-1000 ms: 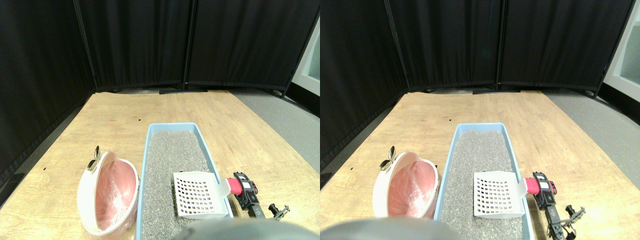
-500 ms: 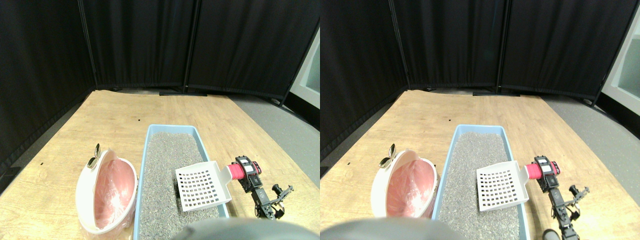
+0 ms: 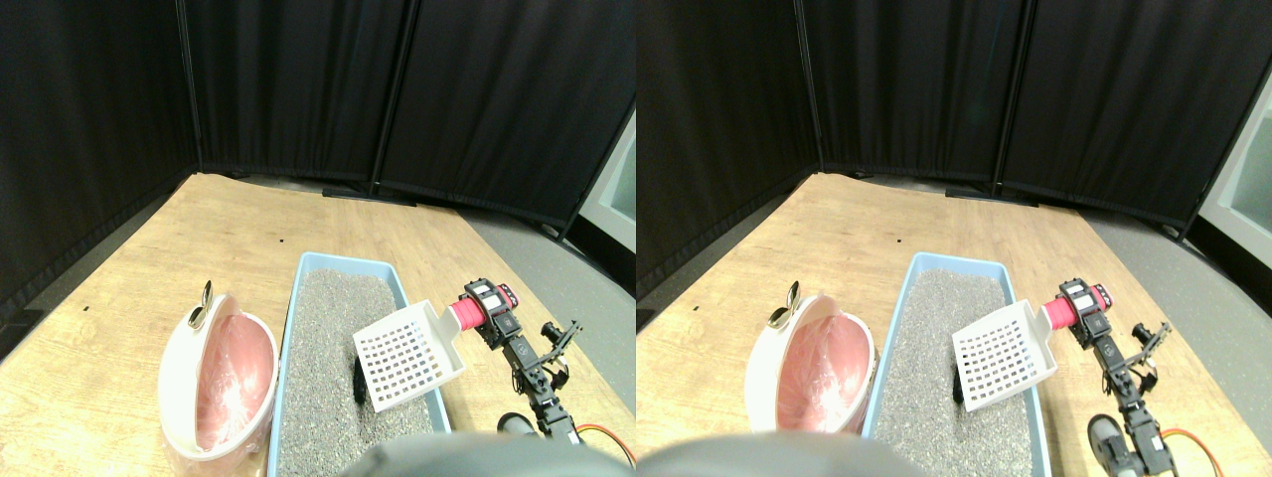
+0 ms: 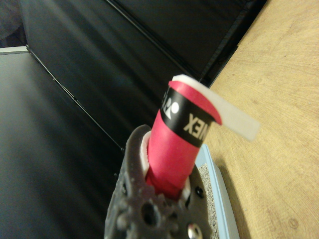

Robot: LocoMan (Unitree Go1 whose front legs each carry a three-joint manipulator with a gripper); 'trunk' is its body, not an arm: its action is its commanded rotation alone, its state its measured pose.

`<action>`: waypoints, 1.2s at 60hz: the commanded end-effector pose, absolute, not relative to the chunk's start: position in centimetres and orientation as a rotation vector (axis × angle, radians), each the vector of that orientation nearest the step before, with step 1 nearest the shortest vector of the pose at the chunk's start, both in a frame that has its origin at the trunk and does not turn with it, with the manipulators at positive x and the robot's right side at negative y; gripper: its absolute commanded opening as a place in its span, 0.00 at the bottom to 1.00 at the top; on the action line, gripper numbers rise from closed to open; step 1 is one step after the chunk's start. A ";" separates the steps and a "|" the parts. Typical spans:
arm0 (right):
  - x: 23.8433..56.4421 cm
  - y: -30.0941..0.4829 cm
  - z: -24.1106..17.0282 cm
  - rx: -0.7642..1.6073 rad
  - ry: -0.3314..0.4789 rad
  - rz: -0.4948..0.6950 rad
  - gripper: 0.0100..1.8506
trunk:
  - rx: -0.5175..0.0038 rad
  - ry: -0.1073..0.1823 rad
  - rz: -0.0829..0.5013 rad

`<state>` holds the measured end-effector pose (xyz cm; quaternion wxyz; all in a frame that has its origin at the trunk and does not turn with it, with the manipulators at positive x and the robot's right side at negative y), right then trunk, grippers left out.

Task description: Scoop (unimanual)

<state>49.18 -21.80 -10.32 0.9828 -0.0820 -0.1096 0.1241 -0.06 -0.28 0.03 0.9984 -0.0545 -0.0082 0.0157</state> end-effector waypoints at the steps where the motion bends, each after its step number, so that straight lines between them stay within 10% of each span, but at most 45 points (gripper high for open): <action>1: 49.5 -21.9 -9.6 -0.175 -0.268 0.270 0.03 | -0.133 -0.009 0.045; 72: 53.0 -21.8 -7.2 -0.533 -0.228 0.339 0.03 | -0.244 -0.007 0.117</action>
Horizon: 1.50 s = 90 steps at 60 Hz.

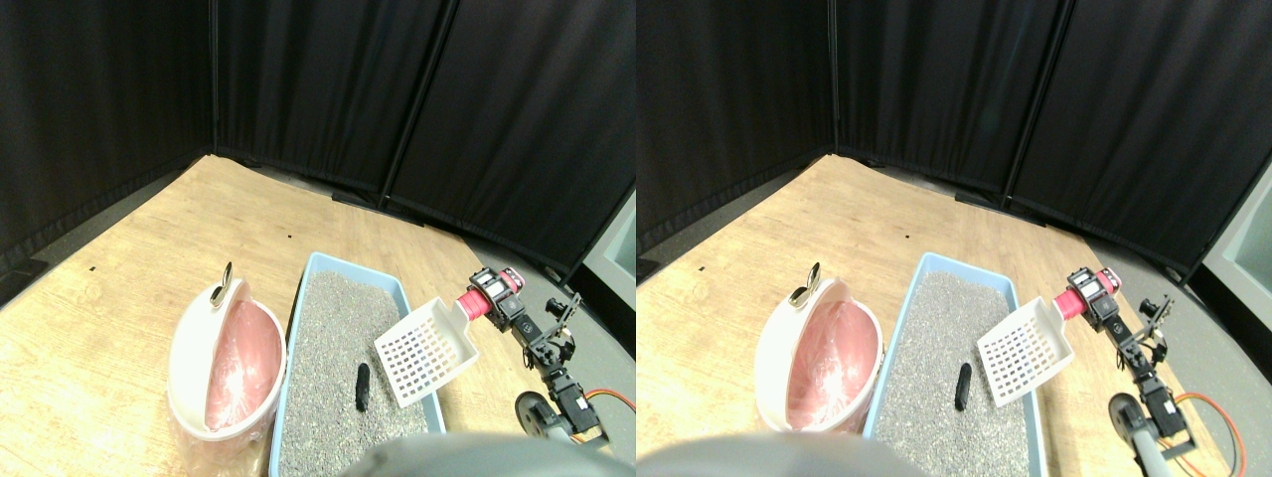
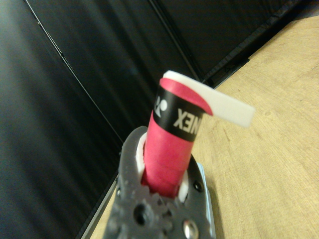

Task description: Scoop (unimanual)

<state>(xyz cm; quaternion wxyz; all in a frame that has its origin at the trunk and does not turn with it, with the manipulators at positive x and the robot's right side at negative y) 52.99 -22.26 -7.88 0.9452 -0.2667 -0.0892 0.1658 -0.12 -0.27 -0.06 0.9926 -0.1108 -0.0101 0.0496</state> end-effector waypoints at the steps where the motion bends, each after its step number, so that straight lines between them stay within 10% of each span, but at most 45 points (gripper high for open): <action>1: 53.0 -21.7 -7.2 -0.549 -0.228 0.346 0.03 | -0.244 -0.007 0.117; 49: 52.4 -18.8 -8.4 -0.656 -0.196 0.519 0.03 | -0.266 0.014 0.127; 90: 54.1 -17.2 -10.8 -0.737 -0.130 0.377 0.03 | -0.266 0.015 0.145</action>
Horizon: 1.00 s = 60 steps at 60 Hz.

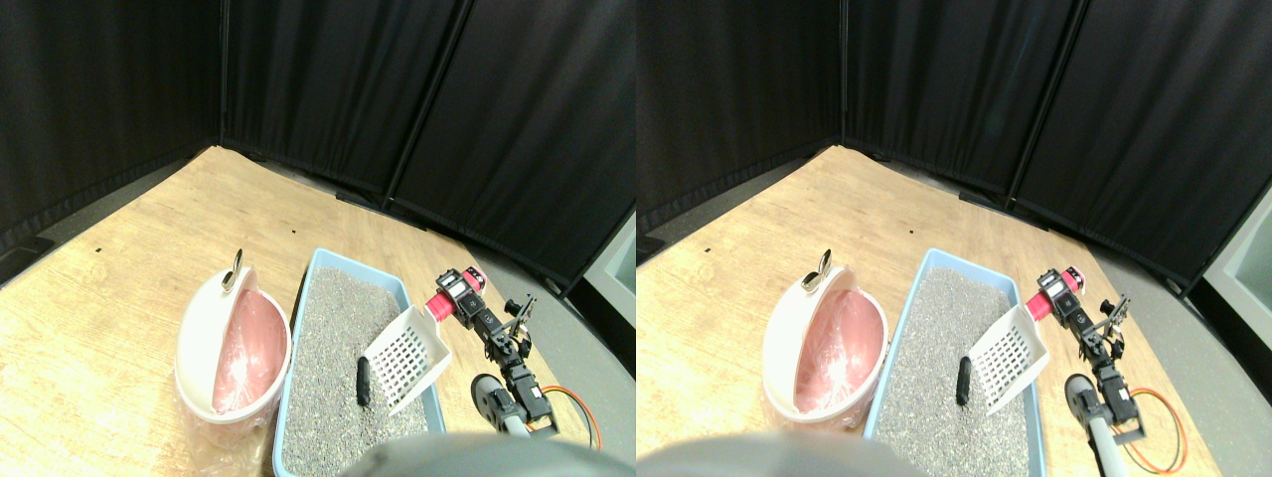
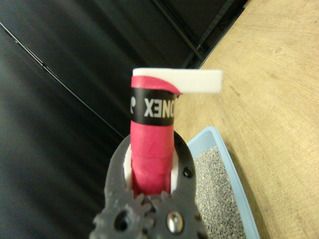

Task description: Scoop (unimanual)

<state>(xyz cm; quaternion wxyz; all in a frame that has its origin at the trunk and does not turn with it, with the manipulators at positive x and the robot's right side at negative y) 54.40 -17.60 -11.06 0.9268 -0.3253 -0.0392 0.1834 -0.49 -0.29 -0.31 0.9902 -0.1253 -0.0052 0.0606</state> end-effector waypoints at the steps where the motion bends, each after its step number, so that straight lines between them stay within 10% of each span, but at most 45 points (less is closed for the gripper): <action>1: 53.8 -17.0 -10.8 -0.726 -0.112 0.372 0.03 | -0.266 0.017 0.146; 30: 50.0 -14.2 -15.8 -0.539 0.047 0.498 0.03 | -0.337 0.045 0.204; 60: 51.2 -15.2 -16.7 -0.477 0.044 0.428 0.03 | -0.323 0.036 0.189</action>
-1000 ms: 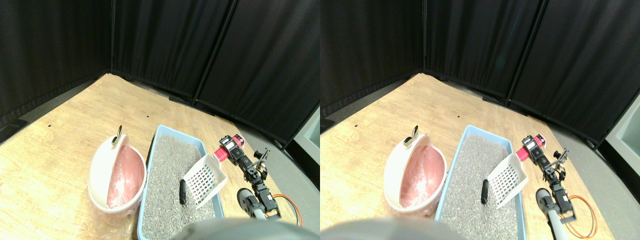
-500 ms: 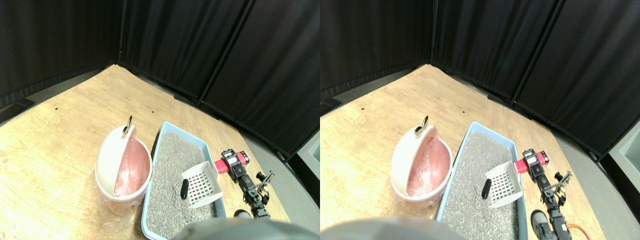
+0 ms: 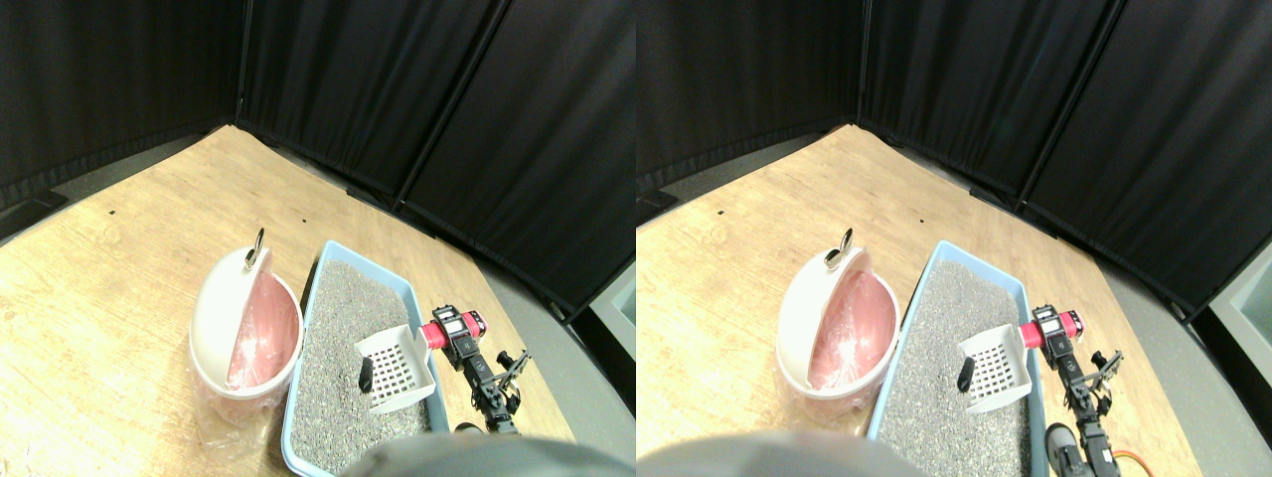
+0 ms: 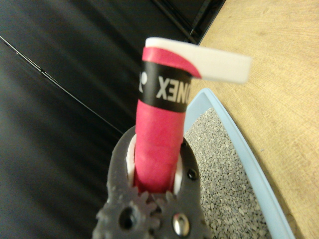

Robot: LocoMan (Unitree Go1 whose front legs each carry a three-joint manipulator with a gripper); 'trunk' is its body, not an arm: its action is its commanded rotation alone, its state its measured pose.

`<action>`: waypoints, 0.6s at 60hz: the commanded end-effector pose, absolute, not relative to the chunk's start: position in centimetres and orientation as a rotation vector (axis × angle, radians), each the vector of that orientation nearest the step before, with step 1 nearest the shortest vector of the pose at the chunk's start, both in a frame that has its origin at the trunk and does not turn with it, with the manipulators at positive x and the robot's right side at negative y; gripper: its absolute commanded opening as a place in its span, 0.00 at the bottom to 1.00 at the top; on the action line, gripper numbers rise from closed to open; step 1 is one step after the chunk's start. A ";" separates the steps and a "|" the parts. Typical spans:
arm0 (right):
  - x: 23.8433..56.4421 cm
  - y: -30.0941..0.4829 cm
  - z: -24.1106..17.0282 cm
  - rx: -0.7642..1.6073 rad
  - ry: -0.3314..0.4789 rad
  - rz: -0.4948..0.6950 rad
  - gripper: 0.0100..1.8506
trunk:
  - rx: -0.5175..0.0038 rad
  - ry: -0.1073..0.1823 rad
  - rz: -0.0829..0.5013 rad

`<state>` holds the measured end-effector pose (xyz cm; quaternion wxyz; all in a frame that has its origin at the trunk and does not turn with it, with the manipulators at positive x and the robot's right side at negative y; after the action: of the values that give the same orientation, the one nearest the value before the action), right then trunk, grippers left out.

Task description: Scoop (unimanual)

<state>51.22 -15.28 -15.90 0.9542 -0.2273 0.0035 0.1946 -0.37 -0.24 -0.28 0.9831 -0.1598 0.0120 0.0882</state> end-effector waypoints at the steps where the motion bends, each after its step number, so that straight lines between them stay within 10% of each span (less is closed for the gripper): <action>1: 51.3 -15.3 -16.7 -0.474 0.048 0.420 0.03 | -0.322 0.032 0.187; 36: 52.1 -19.7 -16.6 0.194 -0.037 0.105 0.03 | -0.291 0.011 0.171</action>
<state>51.94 -19.81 -18.12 0.9967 0.0459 0.0169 0.0641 0.08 -0.14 -0.25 0.9860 -0.1442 0.0142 0.0827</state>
